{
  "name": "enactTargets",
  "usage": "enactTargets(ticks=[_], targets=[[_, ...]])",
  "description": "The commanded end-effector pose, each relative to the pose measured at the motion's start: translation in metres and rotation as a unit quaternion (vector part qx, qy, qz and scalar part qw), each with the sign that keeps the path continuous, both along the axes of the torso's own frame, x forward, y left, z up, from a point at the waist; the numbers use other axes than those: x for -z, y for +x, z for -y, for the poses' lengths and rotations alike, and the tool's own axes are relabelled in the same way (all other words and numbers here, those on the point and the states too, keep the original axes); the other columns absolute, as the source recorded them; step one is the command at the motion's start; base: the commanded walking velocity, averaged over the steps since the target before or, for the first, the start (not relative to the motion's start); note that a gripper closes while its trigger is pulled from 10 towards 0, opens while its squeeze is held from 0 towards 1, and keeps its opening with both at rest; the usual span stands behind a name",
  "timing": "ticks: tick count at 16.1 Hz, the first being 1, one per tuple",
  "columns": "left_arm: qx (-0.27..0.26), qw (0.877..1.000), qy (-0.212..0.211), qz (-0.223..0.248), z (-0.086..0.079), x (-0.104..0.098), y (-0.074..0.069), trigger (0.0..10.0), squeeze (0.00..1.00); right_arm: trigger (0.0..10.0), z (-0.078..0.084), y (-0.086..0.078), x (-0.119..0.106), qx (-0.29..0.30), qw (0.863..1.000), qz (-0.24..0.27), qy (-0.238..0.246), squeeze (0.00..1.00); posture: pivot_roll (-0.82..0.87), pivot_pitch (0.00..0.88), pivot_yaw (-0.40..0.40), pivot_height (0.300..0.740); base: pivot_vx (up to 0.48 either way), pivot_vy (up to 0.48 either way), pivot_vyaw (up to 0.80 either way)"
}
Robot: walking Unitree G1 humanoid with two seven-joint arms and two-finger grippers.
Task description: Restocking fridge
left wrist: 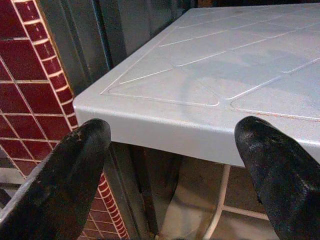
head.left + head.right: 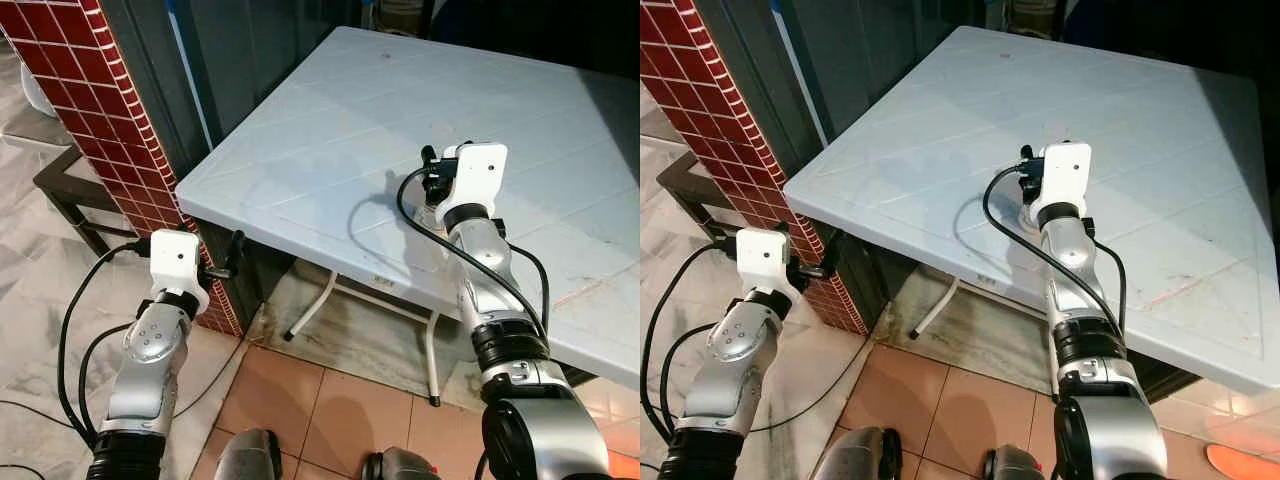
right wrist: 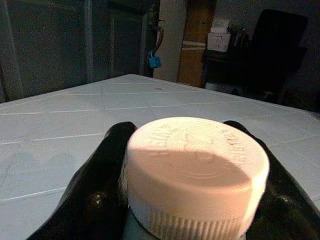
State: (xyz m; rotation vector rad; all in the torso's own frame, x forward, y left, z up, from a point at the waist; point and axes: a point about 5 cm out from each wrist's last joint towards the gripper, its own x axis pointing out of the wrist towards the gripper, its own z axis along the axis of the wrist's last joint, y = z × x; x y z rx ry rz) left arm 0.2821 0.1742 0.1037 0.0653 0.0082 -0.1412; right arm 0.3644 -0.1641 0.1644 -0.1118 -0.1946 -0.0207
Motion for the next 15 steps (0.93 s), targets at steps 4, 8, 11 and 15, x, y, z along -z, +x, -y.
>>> enactTargets(ticks=[4, 8, 11, 15], targets=[[-0.035, 0.999, 0.001, -0.002, -0.006, 0.003, -0.004, 10.0, 0.00, 0.0, -0.014, -0.013, -0.008, -0.045, 0.998, 0.020, 0.039, 0.00, 0.05, 0.000, 0.034, 0.740, 0.000, 0.000, 0.00], [-0.042, 0.999, -0.004, 0.004, -0.005, 0.002, -0.002, 10.0, 0.00, 10.0, -0.033, -0.032, -0.018, -0.091, 0.994, 0.048, 0.044, 0.00, 0.04, 0.000, 0.029, 0.740, 0.000, 0.000, 0.00], [-0.043, 0.999, -0.005, 0.007, -0.002, 0.000, 0.003, 10.0, 0.00, 10.0, -0.041, -0.035, -0.029, -0.098, 0.992, 0.064, 0.049, 0.00, 0.03, 0.000, 0.031, 0.740, 0.000, 0.000, 0.00], [-0.044, 0.999, -0.005, 0.009, -0.001, -0.001, 0.006, 10.0, 0.00, 10.0, -0.040, -0.038, -0.035, -0.103, 0.992, 0.064, 0.045, 0.00, 0.03, 0.000, 0.027, 0.740, -0.244, 0.000, 0.00]])
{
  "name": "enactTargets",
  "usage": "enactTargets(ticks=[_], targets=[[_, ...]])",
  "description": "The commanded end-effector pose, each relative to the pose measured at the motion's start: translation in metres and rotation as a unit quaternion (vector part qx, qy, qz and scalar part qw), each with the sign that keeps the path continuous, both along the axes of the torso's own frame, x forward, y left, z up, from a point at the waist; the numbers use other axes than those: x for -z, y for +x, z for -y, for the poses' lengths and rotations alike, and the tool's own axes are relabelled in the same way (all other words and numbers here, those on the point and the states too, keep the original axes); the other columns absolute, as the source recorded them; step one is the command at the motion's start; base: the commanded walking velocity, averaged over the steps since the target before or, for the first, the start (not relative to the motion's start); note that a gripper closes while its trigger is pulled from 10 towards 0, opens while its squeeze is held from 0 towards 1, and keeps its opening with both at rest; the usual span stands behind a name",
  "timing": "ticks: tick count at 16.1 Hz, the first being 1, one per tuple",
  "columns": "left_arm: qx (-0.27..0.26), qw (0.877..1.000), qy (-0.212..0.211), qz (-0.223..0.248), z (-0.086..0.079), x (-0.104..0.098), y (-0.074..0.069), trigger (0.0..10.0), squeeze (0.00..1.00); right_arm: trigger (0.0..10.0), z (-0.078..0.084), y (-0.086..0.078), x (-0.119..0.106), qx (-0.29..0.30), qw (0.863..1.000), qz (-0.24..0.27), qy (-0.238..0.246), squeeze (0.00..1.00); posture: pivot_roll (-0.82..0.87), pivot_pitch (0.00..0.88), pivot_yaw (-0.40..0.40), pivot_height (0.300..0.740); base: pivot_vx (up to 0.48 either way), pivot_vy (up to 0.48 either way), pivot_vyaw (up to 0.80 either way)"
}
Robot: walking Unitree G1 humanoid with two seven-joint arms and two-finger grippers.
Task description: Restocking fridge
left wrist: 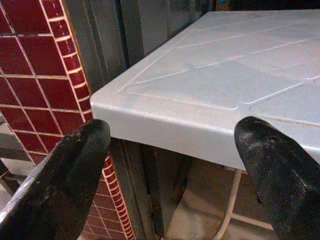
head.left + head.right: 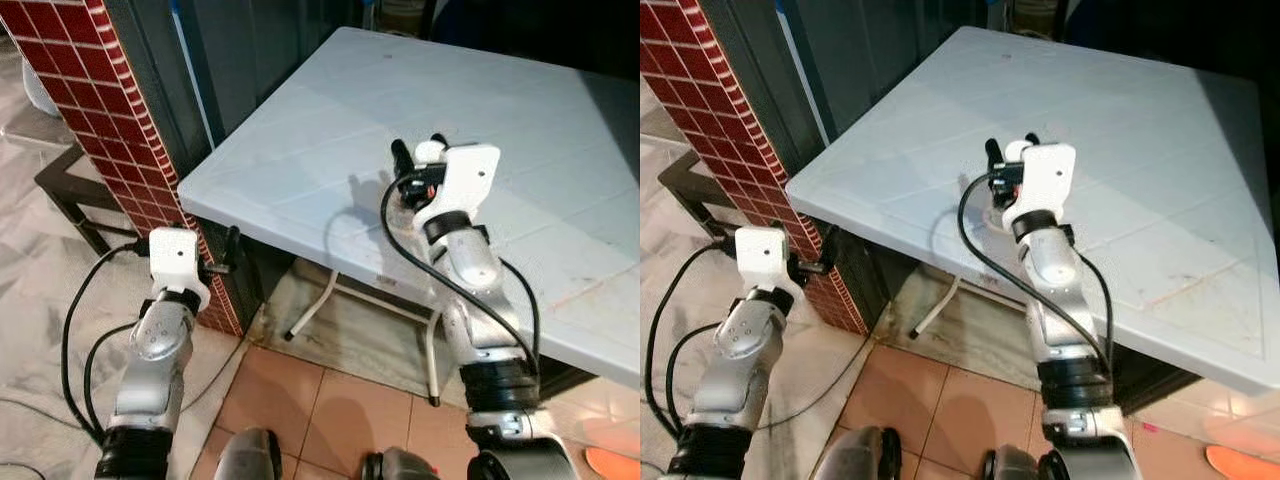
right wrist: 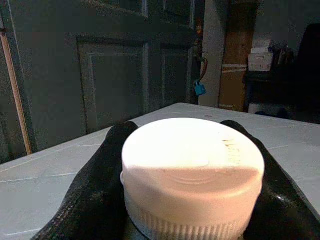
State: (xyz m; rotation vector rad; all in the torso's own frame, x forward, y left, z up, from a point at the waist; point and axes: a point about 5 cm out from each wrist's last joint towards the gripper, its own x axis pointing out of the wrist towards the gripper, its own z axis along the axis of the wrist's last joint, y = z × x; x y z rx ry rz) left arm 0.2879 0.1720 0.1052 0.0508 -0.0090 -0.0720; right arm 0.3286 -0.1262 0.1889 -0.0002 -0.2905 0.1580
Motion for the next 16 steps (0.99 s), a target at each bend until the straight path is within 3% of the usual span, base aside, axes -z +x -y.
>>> enactTargets(ticks=[1, 8, 16], targets=[[-0.011, 1.000, 0.002, 0.000, -0.003, 0.001, 0.000, 10.0, 0.00, 10.0, -0.002, -0.003, -0.010, -0.006, 1.000, 0.019, -0.001, 0.00, 0.03, 0.000, 0.024, 0.740, -0.266, 0.000, 0.00], [-0.012, 1.000, 0.000, 0.003, -0.002, 0.001, 0.003, 10.0, 0.00, 10.0, -0.001, -0.002, -0.009, -0.002, 1.000, 0.011, -0.017, 0.00, 0.02, 0.000, 0.022, 0.740, -0.286, 0.000, 0.07], [-0.028, 1.000, -0.003, 0.003, -0.006, 0.003, 0.001, 10.0, 0.00, 10.0, 0.003, -0.005, 0.008, 0.004, 0.999, -0.013, -0.031, 0.00, 0.03, 0.000, 0.027, 0.740, 0.000, 0.000, 0.80]])
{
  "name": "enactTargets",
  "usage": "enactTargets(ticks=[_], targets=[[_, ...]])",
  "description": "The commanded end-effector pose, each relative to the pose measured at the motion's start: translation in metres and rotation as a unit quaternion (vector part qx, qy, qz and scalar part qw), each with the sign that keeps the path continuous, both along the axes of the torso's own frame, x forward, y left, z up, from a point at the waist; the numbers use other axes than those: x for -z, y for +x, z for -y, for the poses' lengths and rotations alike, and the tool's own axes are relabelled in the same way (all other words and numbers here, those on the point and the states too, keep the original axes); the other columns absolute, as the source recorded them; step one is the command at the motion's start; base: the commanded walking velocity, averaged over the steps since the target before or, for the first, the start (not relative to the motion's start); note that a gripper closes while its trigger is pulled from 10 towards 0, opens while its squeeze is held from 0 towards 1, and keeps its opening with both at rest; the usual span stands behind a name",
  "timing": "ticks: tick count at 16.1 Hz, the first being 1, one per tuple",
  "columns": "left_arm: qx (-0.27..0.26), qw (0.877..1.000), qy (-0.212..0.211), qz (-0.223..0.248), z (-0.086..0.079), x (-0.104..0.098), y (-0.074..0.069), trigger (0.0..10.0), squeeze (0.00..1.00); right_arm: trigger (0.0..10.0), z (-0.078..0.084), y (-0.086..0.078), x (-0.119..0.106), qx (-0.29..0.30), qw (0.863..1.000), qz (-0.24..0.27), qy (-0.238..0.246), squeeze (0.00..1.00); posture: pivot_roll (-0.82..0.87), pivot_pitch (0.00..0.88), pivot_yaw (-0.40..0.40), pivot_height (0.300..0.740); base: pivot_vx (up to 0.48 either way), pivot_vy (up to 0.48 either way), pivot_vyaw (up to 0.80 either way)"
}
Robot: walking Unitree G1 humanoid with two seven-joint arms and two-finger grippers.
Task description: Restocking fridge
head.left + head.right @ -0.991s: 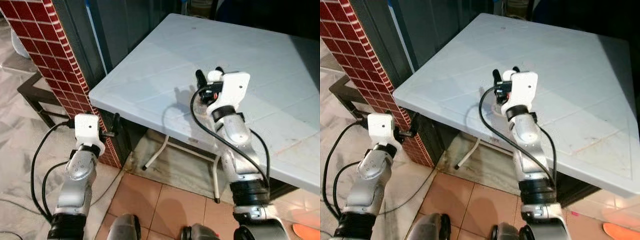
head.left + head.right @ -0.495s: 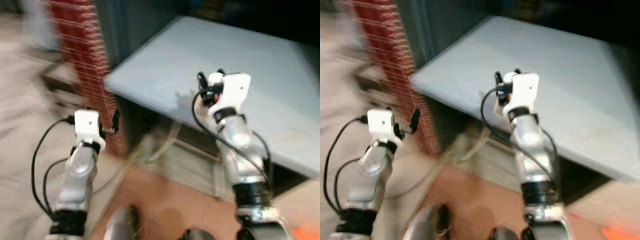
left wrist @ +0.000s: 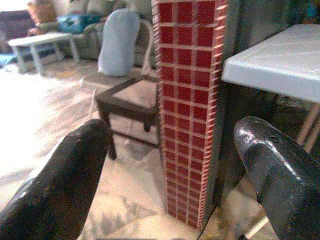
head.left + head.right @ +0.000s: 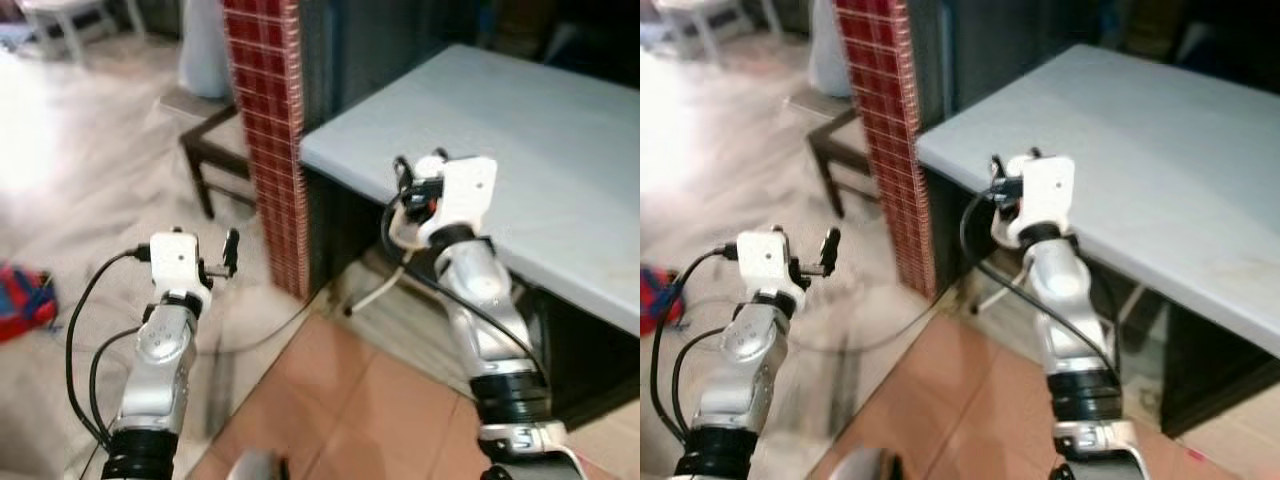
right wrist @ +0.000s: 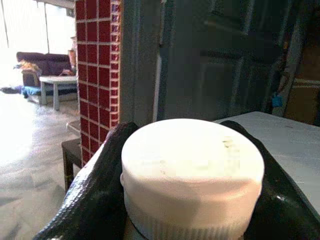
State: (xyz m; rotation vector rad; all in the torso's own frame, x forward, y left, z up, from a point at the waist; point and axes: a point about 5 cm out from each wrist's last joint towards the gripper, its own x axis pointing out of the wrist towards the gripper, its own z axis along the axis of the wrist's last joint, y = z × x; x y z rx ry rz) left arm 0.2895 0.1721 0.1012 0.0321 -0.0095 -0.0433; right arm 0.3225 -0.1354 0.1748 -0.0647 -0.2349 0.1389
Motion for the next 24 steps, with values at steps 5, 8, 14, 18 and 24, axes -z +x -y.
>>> enactTargets(ticks=[5, 8, 14, 18, 24], targets=[[-0.046, 0.999, 0.025, -0.015, -0.017, 0.008, -0.015, 10.0, 0.00, 10.0, 0.000, -0.006, 0.020, -0.007, 1.000, -0.029, -0.009, 0.00, 0.04, 0.004, 0.027, 0.740, 0.000, 0.000, 0.80], [-0.050, 0.998, 0.025, -0.019, -0.020, 0.010, -0.018, 10.0, 0.00, 10.0, 0.001, -0.007, 0.024, -0.009, 0.999, -0.035, -0.006, 0.00, 0.04, 0.007, 0.025, 0.740, 0.000, 0.000, 0.80], [-0.053, 0.998, 0.027, -0.019, -0.020, 0.009, -0.018, 10.0, 0.00, 10.0, 0.002, -0.006, 0.026, -0.009, 0.999, -0.038, -0.005, 0.00, 0.04, 0.010, 0.024, 0.740, -0.261, 0.000, 0.40], [-0.050, 0.998, 0.026, -0.018, -0.018, 0.008, -0.016, 10.0, 0.00, 10.0, 0.002, -0.005, 0.027, -0.012, 0.999, -0.038, -0.007, 0.00, 0.04, 0.001, 0.021, 0.740, -0.262, 0.000, 0.00], [-0.052, 0.998, 0.027, -0.016, -0.019, 0.007, -0.014, 10.0, 0.00, 10.0, 0.000, -0.002, 0.025, -0.019, 0.999, -0.033, -0.013, 0.00, 0.04, 0.000, 0.014, 0.740, -0.300, 0.000, 0.00]])
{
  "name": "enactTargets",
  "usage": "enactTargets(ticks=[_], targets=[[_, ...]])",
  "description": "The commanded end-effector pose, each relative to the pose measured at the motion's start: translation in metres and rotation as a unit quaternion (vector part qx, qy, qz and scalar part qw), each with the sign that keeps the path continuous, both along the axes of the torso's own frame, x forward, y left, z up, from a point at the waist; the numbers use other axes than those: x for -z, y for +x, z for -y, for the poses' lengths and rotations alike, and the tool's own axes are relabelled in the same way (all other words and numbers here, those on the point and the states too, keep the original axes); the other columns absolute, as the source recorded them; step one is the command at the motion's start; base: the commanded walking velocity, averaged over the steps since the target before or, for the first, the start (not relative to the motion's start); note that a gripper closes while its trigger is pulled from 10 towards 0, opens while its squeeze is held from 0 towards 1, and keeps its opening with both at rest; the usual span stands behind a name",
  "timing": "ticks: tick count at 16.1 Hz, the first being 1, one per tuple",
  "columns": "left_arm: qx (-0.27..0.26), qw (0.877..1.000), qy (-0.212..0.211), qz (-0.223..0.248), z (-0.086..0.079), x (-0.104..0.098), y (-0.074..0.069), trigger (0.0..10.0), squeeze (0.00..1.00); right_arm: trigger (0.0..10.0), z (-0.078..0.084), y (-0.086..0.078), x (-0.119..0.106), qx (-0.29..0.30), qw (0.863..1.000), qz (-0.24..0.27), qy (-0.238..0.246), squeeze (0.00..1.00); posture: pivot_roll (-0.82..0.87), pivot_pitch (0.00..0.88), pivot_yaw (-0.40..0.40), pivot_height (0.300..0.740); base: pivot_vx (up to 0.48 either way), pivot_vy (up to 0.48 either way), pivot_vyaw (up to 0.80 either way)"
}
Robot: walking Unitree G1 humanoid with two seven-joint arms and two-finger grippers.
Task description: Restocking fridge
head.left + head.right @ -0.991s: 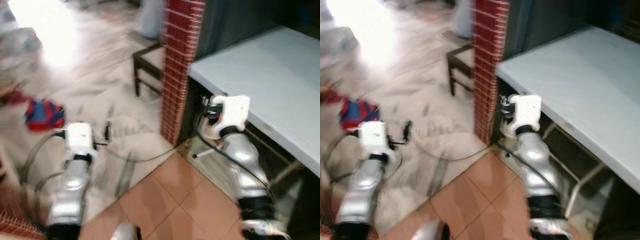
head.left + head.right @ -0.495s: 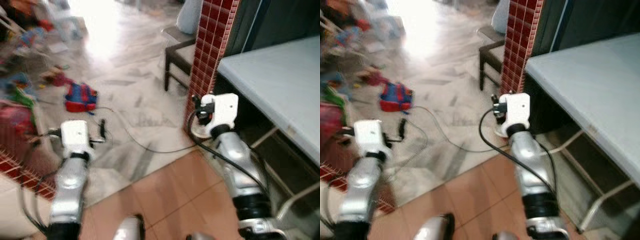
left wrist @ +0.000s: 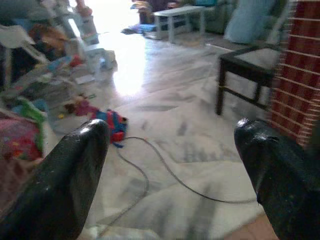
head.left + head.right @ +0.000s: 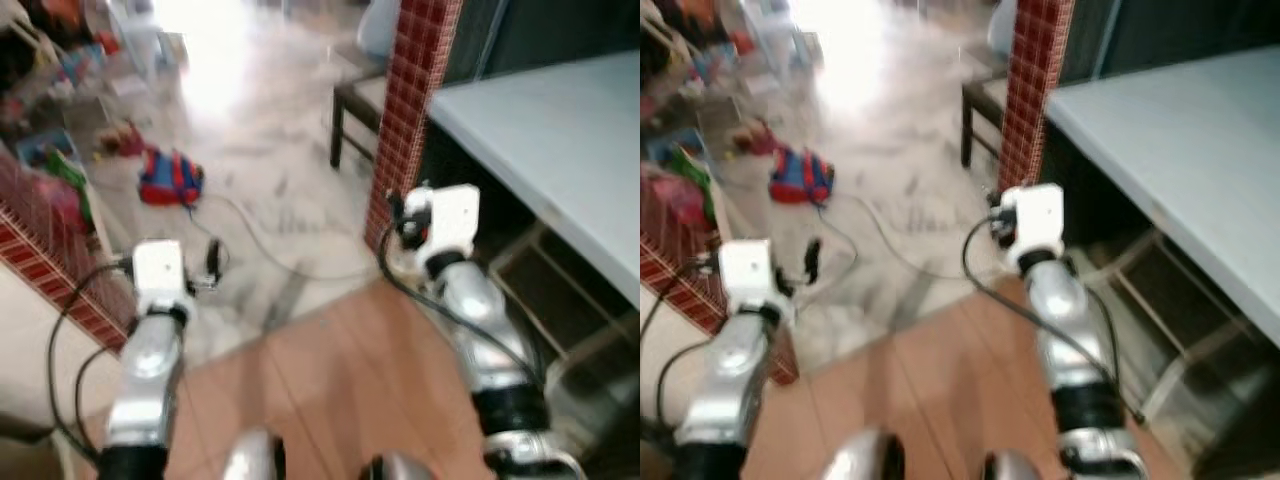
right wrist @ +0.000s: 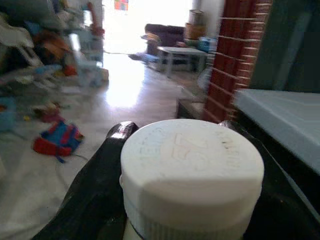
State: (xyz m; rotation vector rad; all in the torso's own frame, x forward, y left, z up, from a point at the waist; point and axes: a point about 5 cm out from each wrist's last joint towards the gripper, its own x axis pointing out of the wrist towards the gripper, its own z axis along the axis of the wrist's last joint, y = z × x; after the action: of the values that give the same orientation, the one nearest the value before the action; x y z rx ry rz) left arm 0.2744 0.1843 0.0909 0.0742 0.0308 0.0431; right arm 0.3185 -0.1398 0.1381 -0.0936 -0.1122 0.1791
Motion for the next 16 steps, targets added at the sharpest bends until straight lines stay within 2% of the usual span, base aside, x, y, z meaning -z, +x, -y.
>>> enactTargets(ticks=[1, 11, 14, 16], targets=[[-0.009, 1.000, 0.007, 0.004, -0.0065, -0.0035, 0.0019, 10.0, 0.00, 10.0, -0.0043, 0.0023, -0.0123, -0.004, 1.000, 0.028, 0.009, 0.00, 0.04, 0.000, 0.014, 0.740, -0.300, 0.000, 0.00], [-0.007, 1.000, 0.008, 0.009, -0.0063, -0.0066, 0.0080, 10.0, 0.00, 10.0, -0.0031, 0.0050, -0.0140, 0.000, 0.999, 0.032, 0.012, 0.00, 0.04, 0.006, 0.021, 0.740, -0.278, 0.000, 0.80], [-0.010, 1.000, 0.006, 0.014, -0.0081, -0.0081, 0.0074, 10.0, 0.00, 10.0, -0.0026, 0.0025, -0.0101, 0.000, 1.000, 0.028, 0.011, 0.00, 0.04, 0.009, 0.022, 0.740, 0.000, 0.000, 0.80], [-0.012, 1.000, 0.001, 0.014, -0.0084, -0.0080, 0.0068, 10.0, 0.00, 10.0, -0.0022, 0.0017, -0.0084, 0.001, 1.000, 0.026, 0.011, 0.00, 0.04, 0.011, 0.023, 0.740, 0.000, 0.000, 0.23]])
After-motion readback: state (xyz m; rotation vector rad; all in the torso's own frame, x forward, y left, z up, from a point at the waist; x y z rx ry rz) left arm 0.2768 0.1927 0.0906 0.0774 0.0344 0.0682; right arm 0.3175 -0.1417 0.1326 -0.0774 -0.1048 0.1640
